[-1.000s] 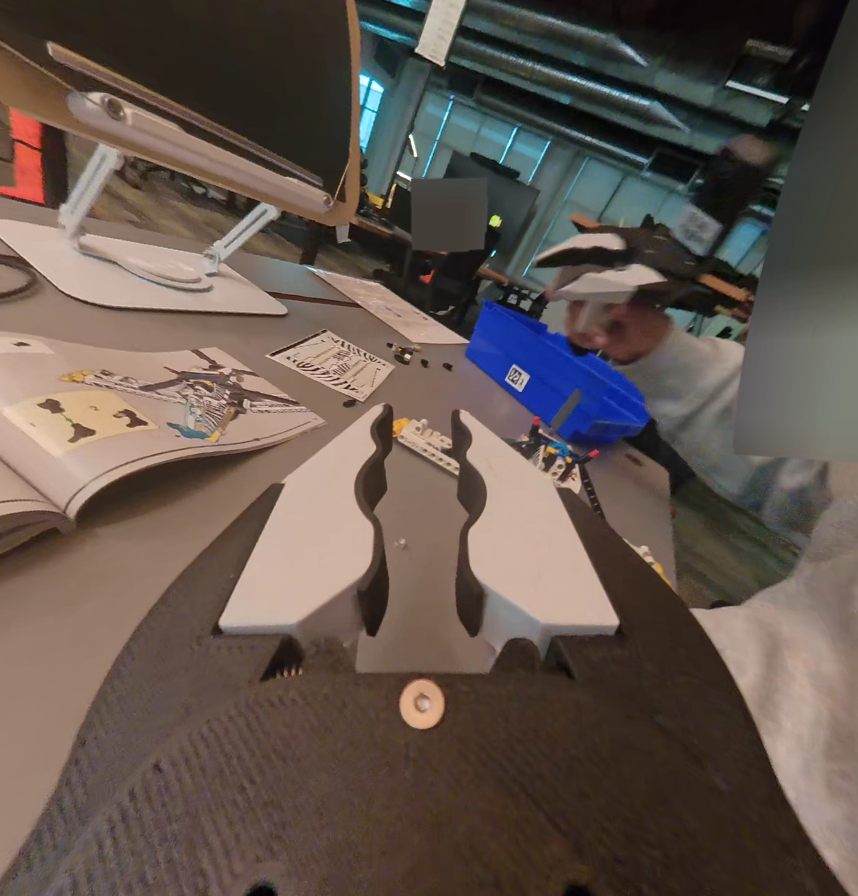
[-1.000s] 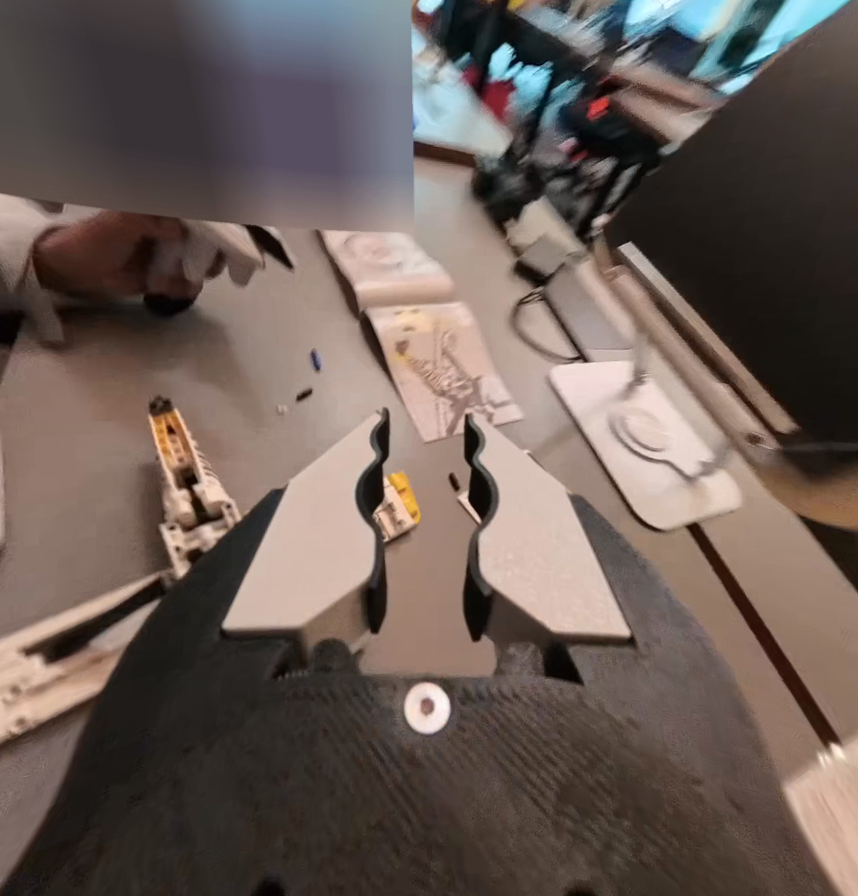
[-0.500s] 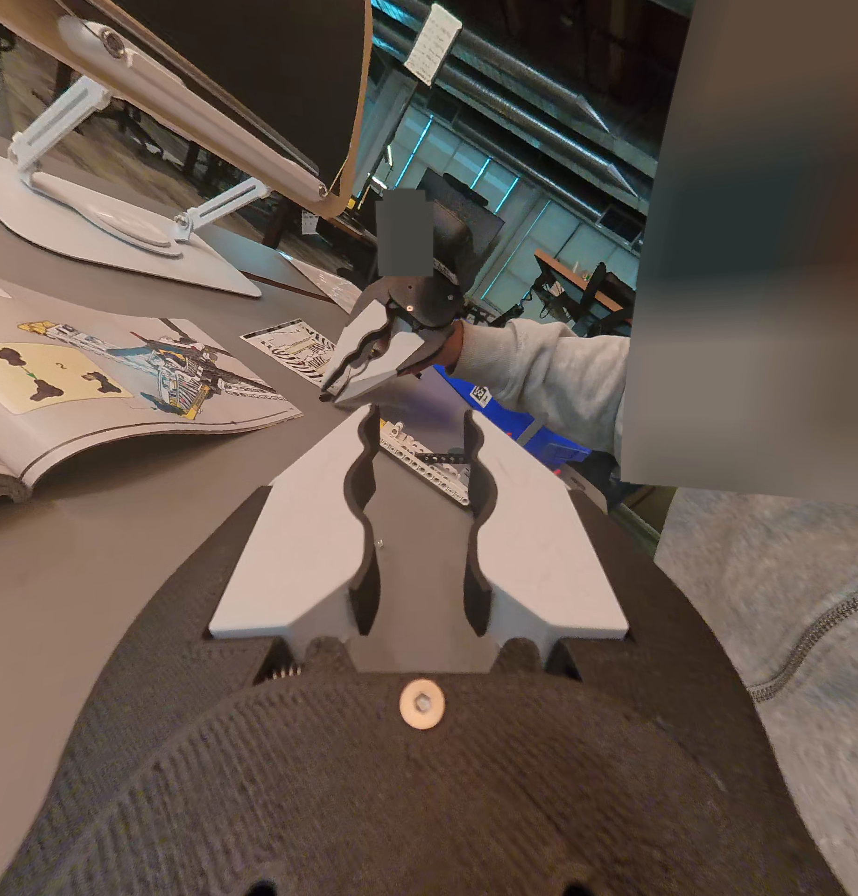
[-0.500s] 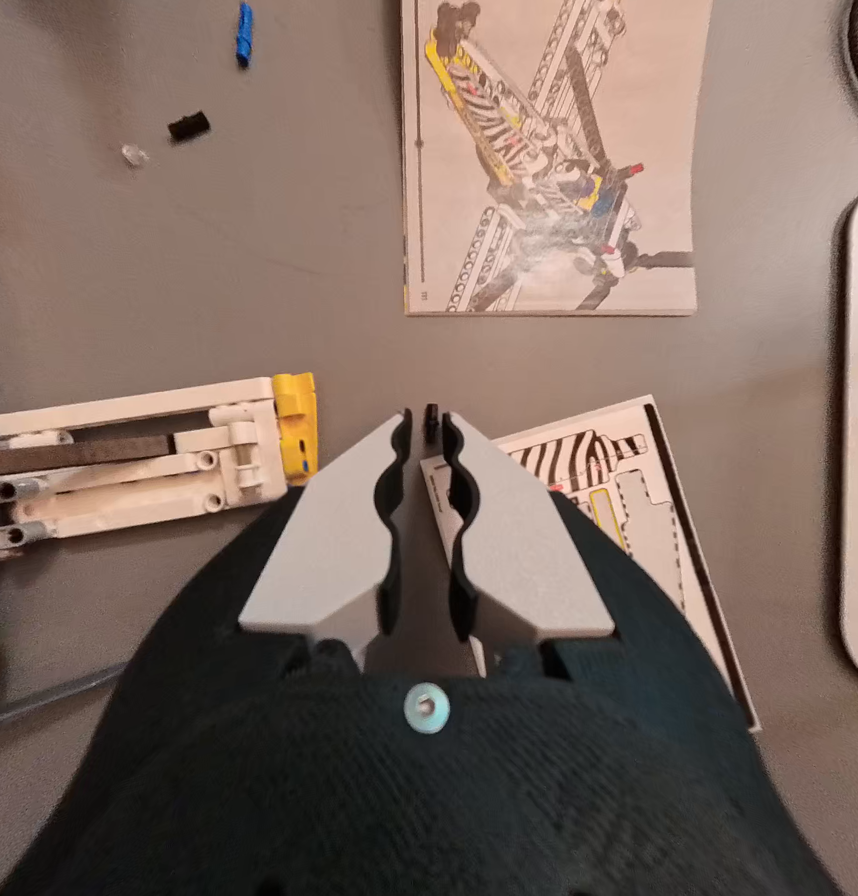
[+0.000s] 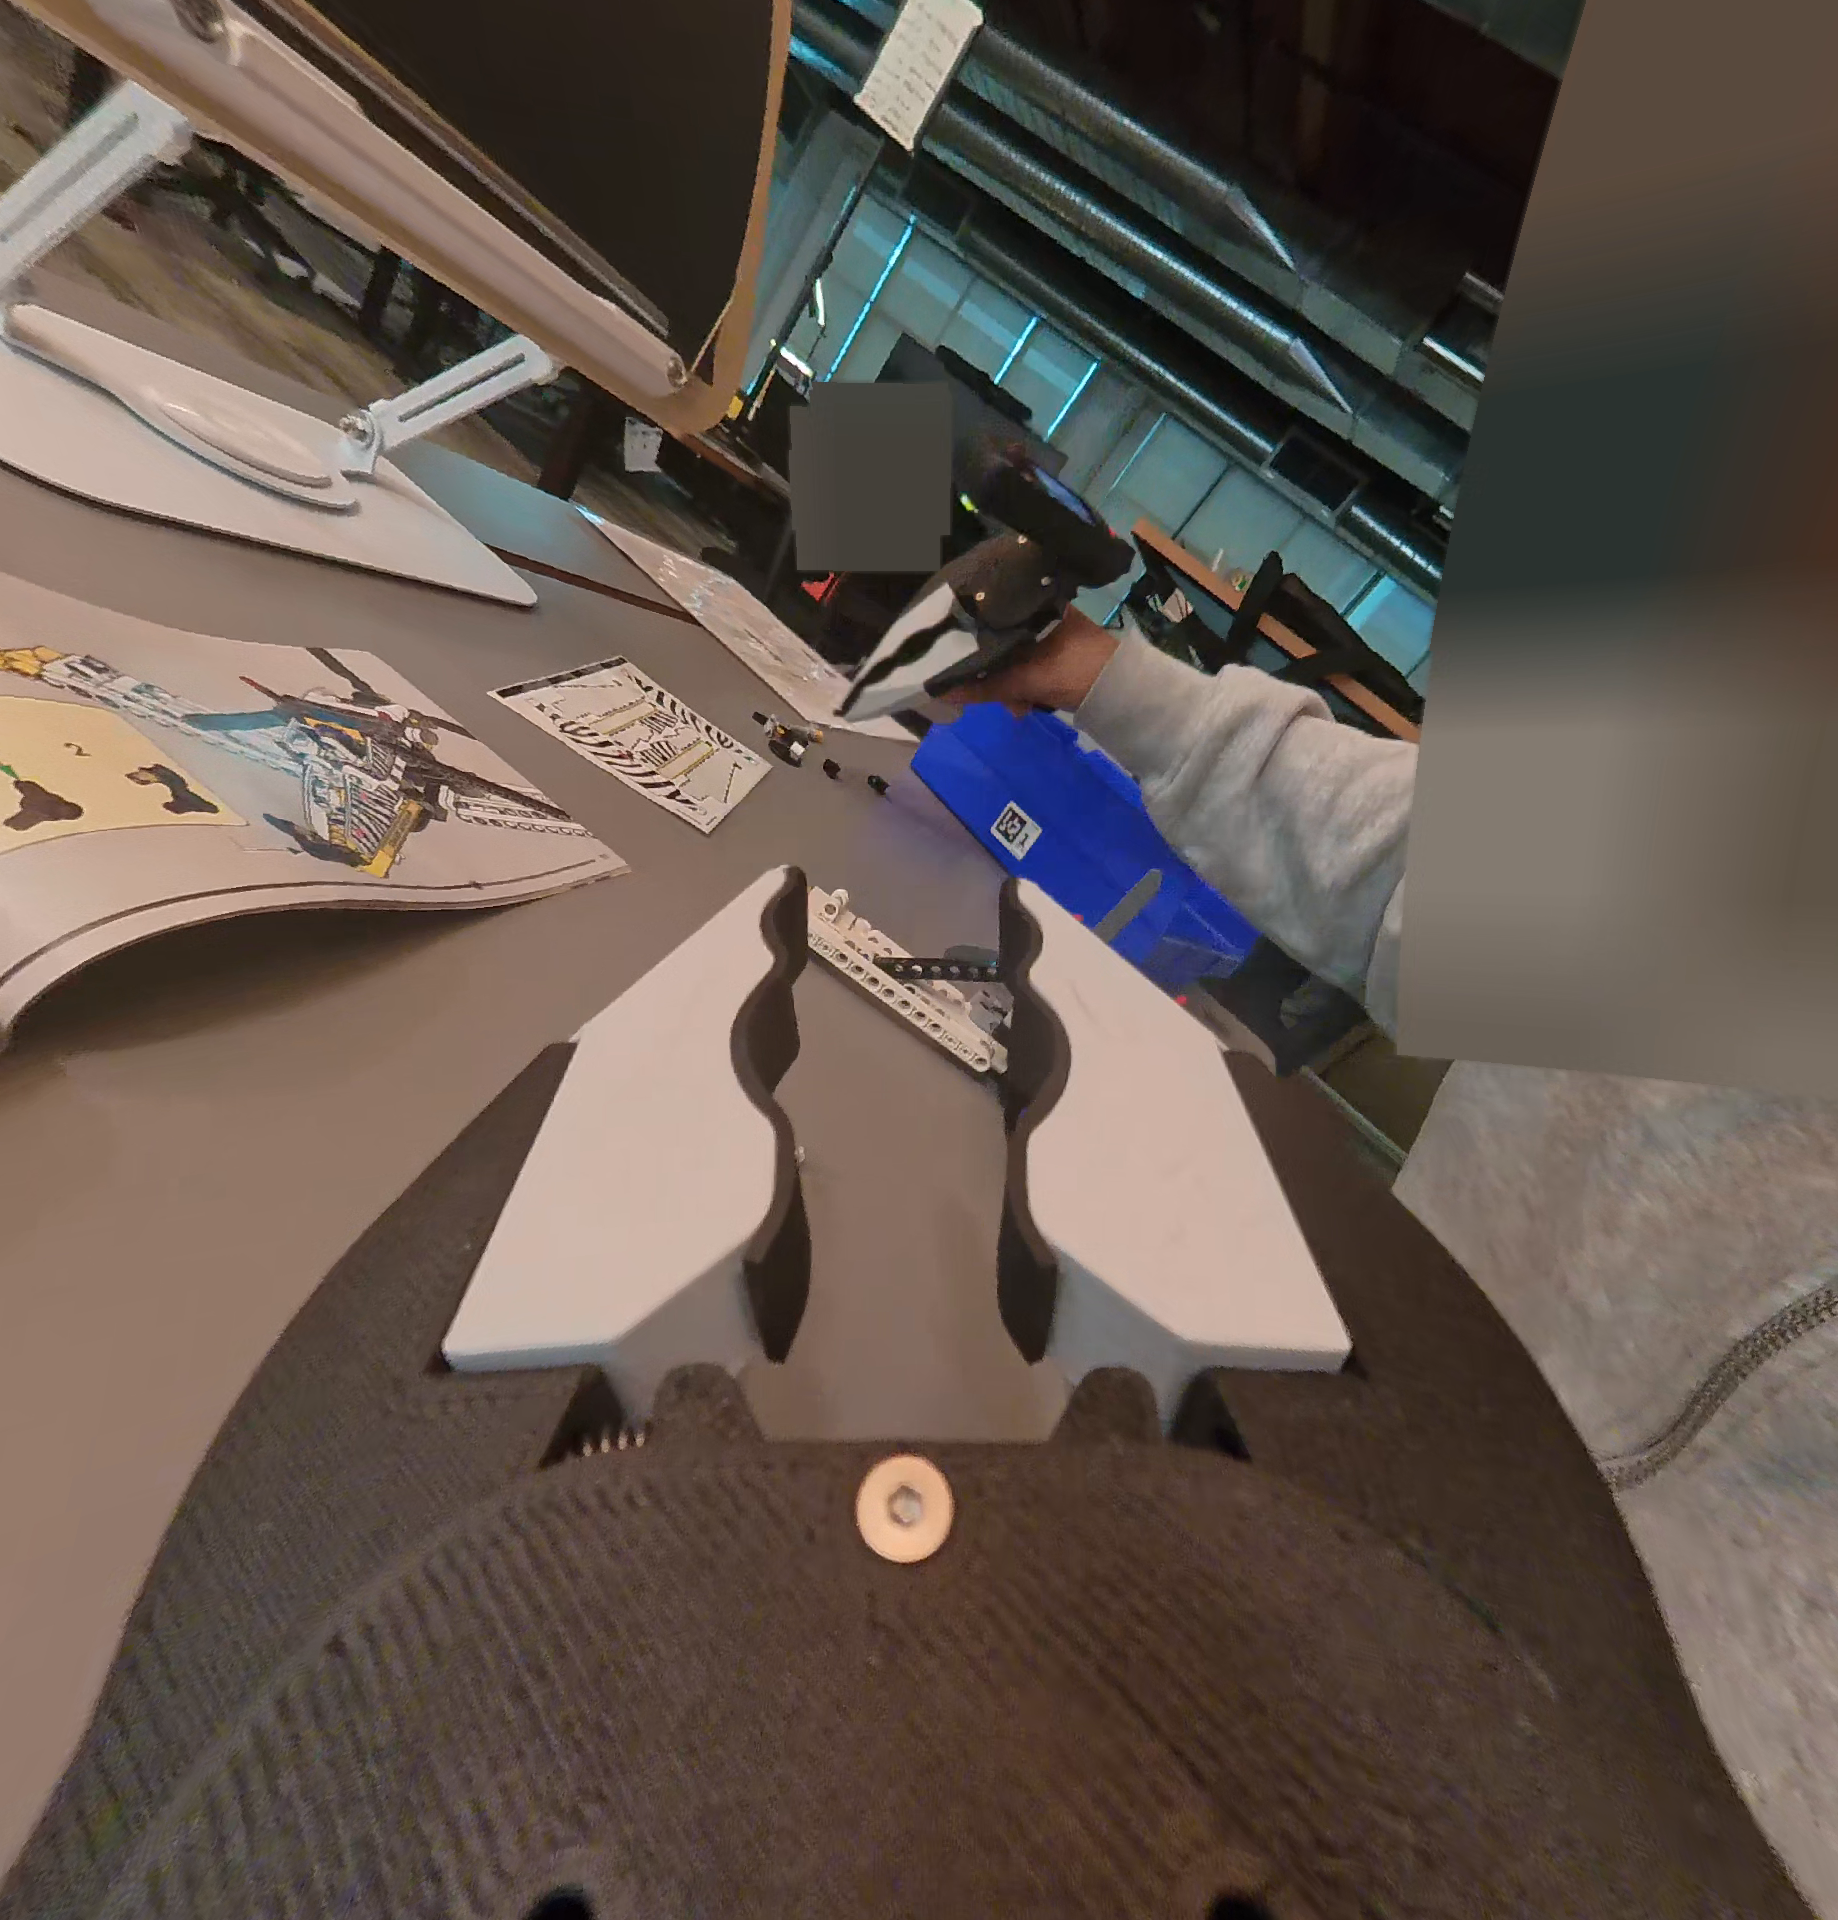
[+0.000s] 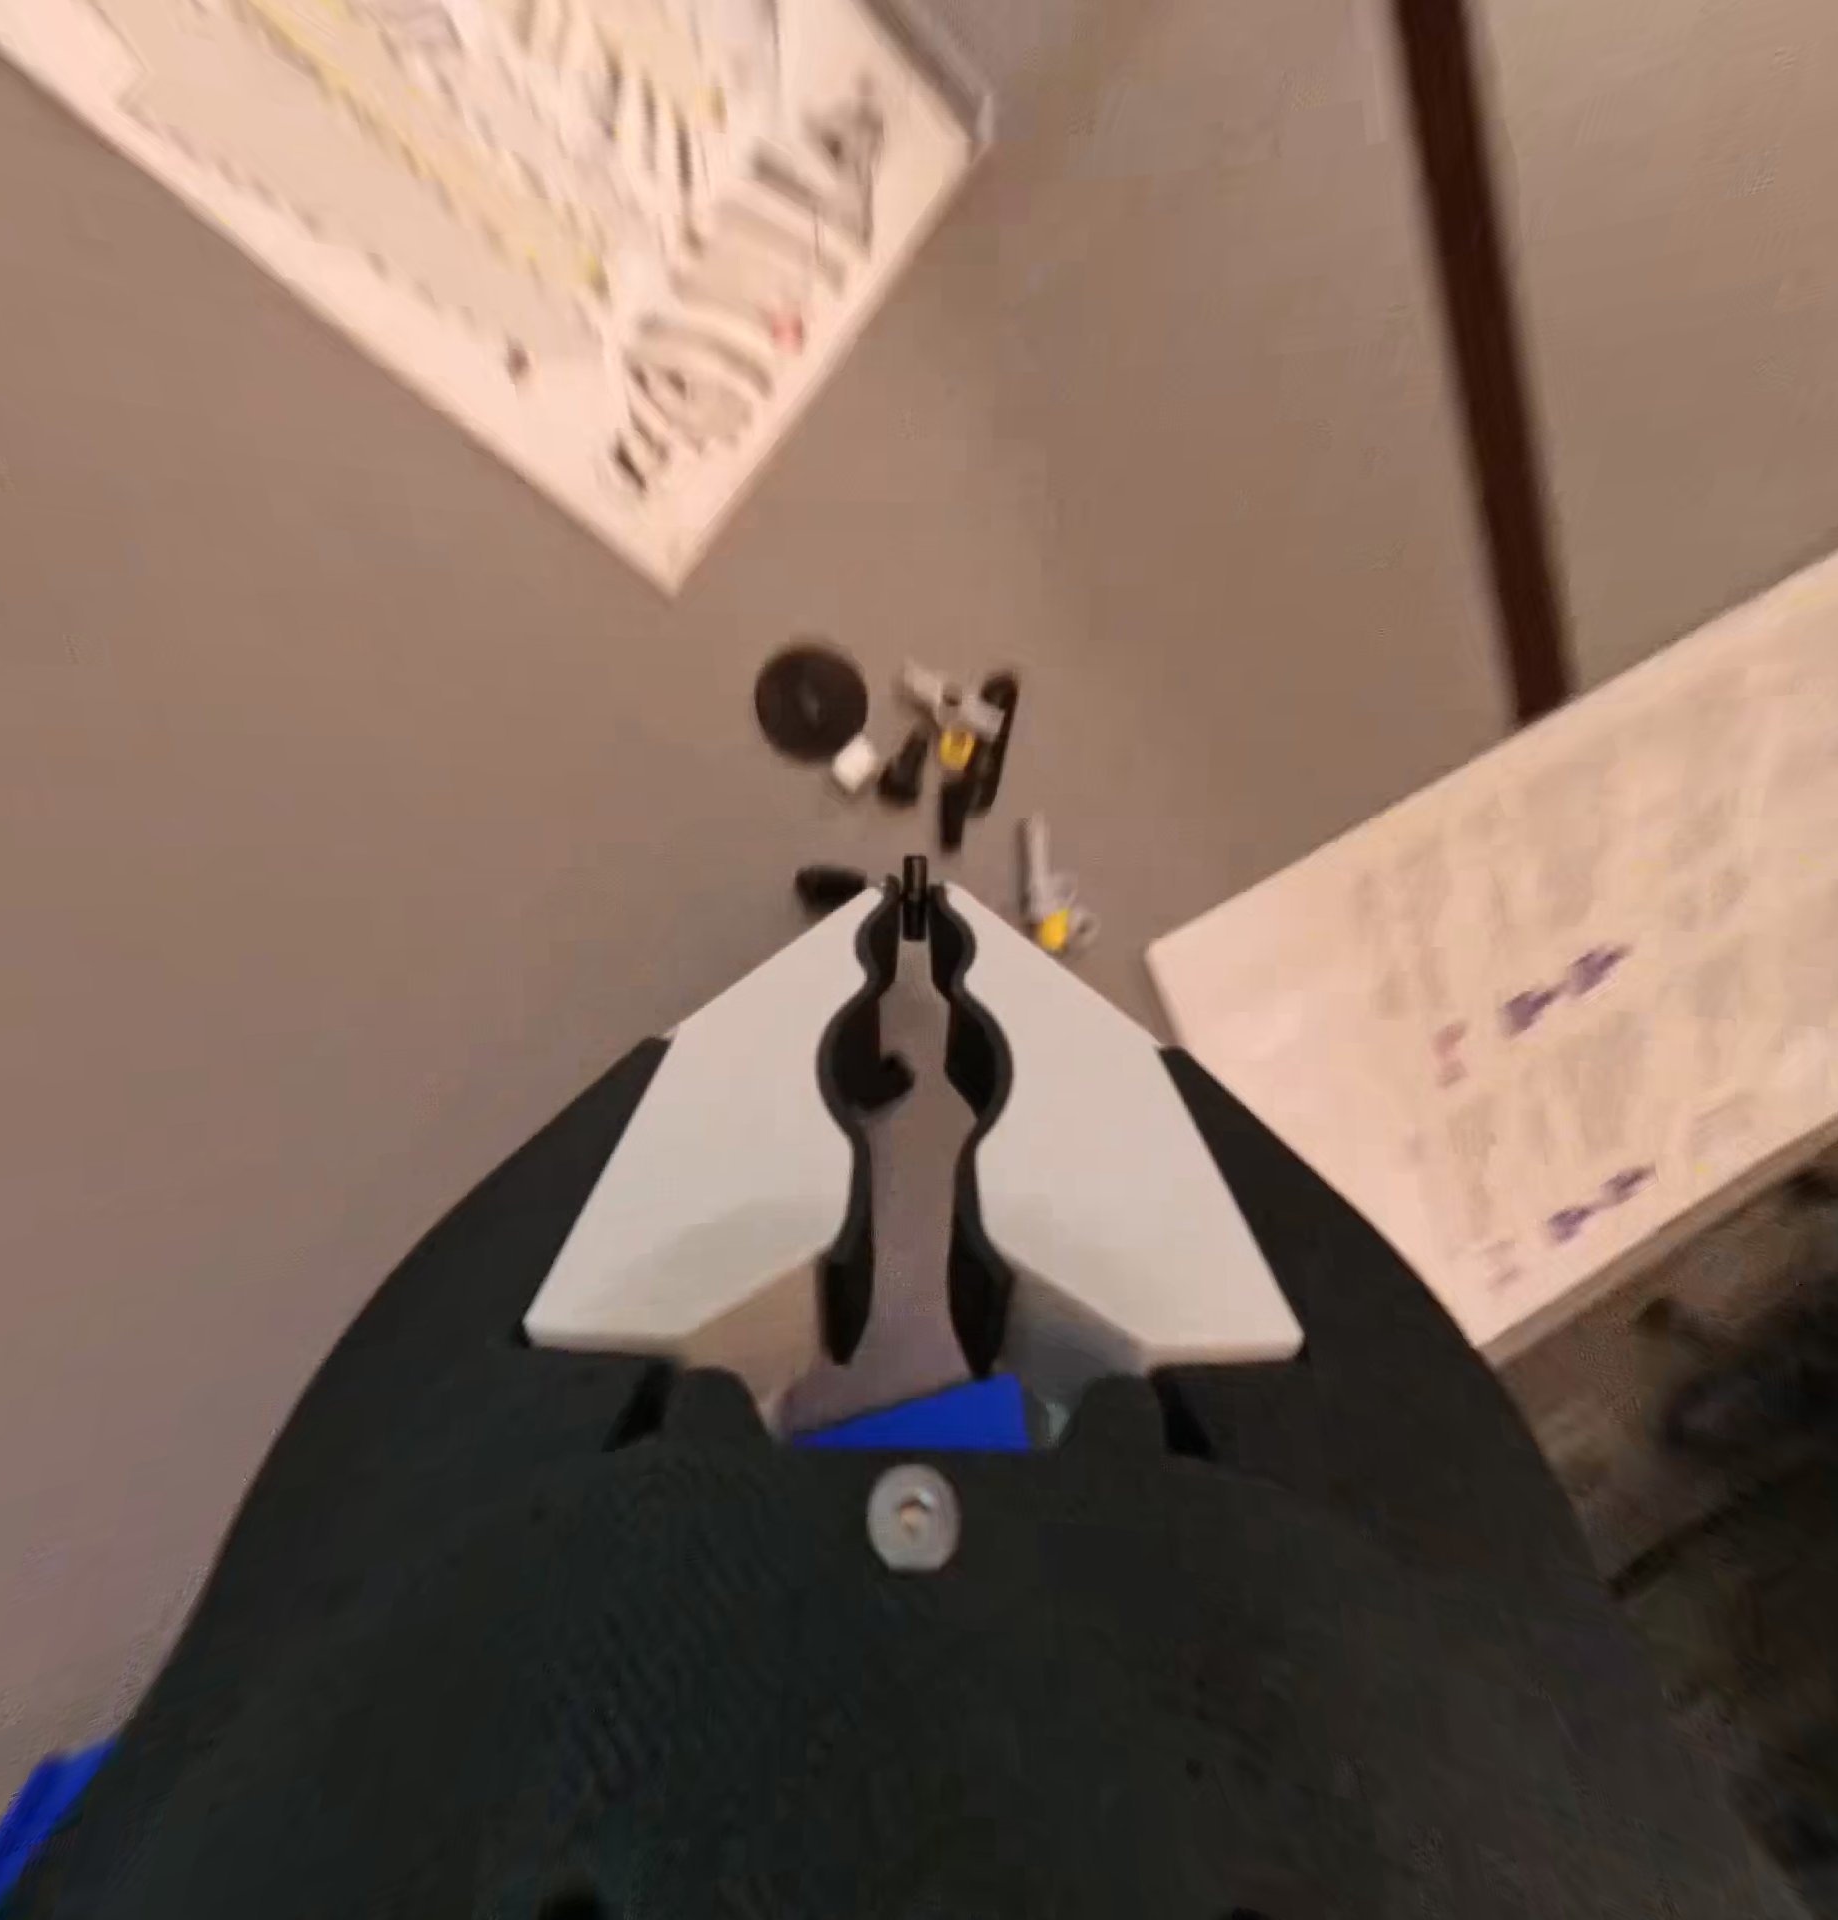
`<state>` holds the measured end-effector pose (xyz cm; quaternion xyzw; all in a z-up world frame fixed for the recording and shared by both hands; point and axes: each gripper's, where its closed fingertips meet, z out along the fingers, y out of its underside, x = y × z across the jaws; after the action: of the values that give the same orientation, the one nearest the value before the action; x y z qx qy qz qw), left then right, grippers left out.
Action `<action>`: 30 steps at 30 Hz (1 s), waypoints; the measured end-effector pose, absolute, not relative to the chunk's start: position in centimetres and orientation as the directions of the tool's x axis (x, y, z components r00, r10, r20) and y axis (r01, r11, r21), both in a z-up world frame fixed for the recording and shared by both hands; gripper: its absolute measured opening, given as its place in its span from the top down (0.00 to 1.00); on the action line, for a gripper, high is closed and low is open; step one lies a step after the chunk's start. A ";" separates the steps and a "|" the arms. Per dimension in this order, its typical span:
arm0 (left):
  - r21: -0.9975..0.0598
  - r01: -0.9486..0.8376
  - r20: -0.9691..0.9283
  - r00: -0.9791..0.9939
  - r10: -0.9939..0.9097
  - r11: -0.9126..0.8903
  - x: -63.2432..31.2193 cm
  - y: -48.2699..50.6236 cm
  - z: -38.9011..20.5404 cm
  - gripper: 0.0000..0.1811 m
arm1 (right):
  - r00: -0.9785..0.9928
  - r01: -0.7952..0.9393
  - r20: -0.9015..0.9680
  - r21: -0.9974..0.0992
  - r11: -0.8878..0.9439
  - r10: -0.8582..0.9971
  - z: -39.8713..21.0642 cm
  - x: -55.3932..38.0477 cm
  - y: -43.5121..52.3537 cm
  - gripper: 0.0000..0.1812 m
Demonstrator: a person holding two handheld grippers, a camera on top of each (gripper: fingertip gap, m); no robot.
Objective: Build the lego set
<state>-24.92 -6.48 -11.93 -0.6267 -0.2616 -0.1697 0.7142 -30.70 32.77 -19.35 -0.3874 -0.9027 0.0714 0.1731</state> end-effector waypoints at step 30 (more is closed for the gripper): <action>-0.862 0.447 0.502 0.817 0.284 0.237 -27.0 -9.7 -11.3 0.98 | -0.966 0.222 -0.018 -0.571 0.790 0.259 -17.2 -25.8 -0.4 0.90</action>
<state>-27.00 -9.74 -11.27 -0.6150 -0.2973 -0.0561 0.7282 -25.78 -0.45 -17.24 -0.1272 -0.9456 0.2977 0.0306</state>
